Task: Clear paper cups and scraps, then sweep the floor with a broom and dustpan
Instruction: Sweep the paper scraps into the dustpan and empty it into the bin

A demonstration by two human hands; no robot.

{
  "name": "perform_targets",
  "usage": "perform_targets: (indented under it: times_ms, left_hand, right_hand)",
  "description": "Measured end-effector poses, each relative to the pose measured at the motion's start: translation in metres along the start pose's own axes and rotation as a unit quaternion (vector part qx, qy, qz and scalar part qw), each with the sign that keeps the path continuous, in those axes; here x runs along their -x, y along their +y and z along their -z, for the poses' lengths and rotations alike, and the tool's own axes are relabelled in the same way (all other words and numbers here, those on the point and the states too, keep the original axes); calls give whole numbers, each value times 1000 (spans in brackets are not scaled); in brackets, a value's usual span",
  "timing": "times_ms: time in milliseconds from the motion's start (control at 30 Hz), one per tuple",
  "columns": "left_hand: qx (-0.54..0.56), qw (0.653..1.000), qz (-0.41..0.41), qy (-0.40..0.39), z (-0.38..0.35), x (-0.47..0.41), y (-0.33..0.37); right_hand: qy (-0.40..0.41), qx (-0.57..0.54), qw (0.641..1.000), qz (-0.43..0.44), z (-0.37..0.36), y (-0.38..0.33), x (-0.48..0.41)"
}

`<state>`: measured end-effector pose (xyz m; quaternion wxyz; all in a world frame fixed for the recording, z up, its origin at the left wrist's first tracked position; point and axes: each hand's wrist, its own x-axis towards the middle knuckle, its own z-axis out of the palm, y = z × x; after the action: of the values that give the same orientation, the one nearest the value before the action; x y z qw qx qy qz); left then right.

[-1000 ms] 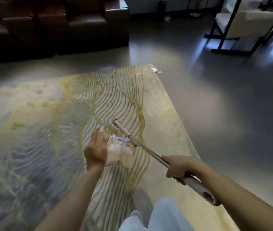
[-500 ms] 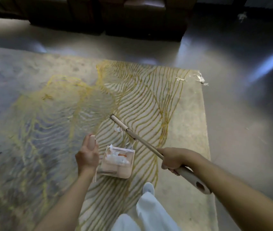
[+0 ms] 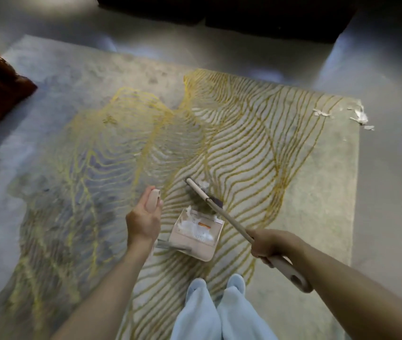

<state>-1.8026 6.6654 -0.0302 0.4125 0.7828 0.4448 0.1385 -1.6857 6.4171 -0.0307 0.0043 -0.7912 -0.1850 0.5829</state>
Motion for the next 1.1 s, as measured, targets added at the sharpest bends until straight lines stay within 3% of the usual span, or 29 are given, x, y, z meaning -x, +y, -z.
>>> perform_targets:
  times_ms: [133,300,533,767,1000,1100]
  left_hand:
    - [-12,999,-31,-5,2,2,6]
    - [-29,999,-36,-20,4,9,6]
    - [-14,999,-35,-25,6,7,-2]
    - [-5,999,-40,-13,3,10,-7]
    - [-11,1000,-22,-9,10,5,-10]
    - [-11,1000,-24,-16,20,0,-12]
  right_hand:
    - [-53,-102,993,5,-17,11,30]
    - [-40,-161,986,3,-8,8,61]
    - [16,-123,992,17,26,-18,58]
    - [51,-15,999,-6,69,-68,-11]
    - [-44,26,998,-24,31,-85,-27]
    - [-91,-30,995,-16,16,-74,2]
